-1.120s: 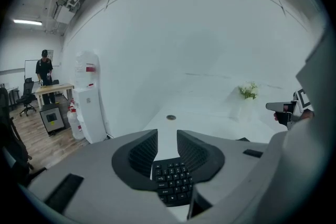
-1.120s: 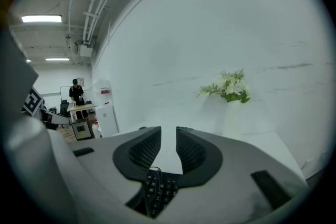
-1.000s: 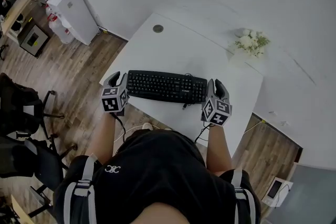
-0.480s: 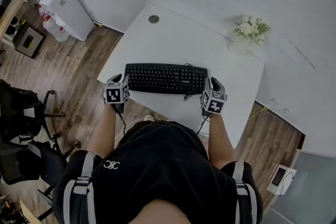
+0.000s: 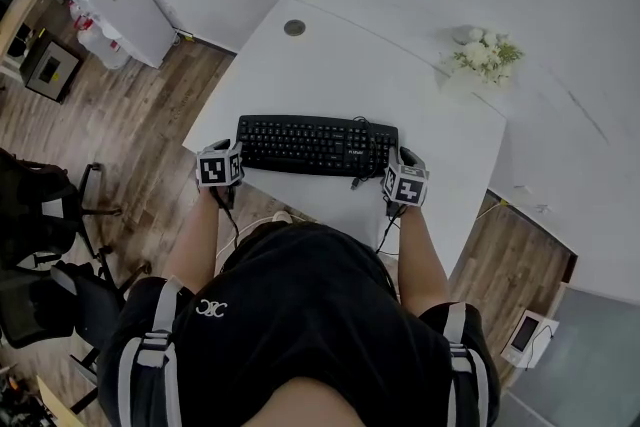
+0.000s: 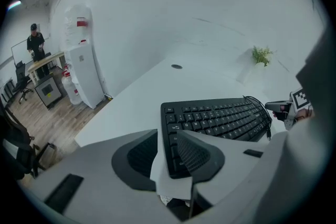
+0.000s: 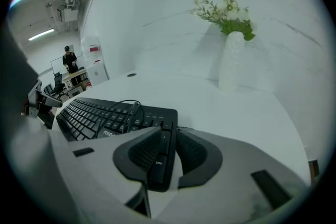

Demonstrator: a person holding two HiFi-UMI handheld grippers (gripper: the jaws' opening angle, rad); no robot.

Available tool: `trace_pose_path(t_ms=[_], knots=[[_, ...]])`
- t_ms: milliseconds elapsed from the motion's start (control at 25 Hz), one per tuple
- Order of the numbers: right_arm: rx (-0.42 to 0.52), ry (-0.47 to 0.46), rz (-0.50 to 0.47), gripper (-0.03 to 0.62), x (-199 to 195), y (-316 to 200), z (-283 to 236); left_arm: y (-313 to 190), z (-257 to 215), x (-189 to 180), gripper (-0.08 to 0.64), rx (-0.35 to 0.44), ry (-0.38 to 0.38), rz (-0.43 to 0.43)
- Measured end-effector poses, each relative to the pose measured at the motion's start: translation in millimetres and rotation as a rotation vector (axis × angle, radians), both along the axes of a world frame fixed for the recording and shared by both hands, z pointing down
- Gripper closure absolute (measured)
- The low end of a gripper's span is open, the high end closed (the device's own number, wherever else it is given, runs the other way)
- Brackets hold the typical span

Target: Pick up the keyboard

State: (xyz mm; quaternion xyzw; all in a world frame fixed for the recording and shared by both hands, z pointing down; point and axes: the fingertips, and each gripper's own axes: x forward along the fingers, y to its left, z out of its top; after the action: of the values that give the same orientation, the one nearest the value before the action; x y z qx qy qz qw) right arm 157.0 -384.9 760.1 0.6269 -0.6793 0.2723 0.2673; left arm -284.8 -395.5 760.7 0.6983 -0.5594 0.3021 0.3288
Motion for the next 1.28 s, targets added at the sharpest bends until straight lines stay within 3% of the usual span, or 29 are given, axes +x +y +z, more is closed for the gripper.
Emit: trace_pose_path(t_ms=[240, 480, 600, 800, 1000, 1080, 1280], knots=[[-0.057, -0.055, -0.002, 0.488, 3, -2, 17, -8, 9, -2, 0.428, -0.017, 0.050, 0.012], [-0.098, -0.198, -0.041, 0.483, -1, -4, 17, -15, 20, 7, 0.453, -0.095, 0.102, 0.096], [-0.130, -0.328, -0.043, 0.480, -2, -4, 20, -18, 22, 9, 0.453, -0.128, 0.129, 0.147], [-0.179, -0.524, -0.022, 0.480, -3, -4, 24, -18, 29, 9, 0.440, -0.222, 0.300, 0.148], [-0.225, -0.595, -0.044, 0.485, -6, -5, 23, -15, 35, 9, 0.454, -0.301, 0.555, 0.064], [-0.253, -0.604, -0.057, 0.485, -6, -6, 23, -16, 36, 10, 0.451, -0.319, 0.589, 0.069], [-0.299, -0.629, -0.066, 0.485, -6, -6, 23, -19, 35, 11, 0.453, -0.356, 0.586, 0.109]])
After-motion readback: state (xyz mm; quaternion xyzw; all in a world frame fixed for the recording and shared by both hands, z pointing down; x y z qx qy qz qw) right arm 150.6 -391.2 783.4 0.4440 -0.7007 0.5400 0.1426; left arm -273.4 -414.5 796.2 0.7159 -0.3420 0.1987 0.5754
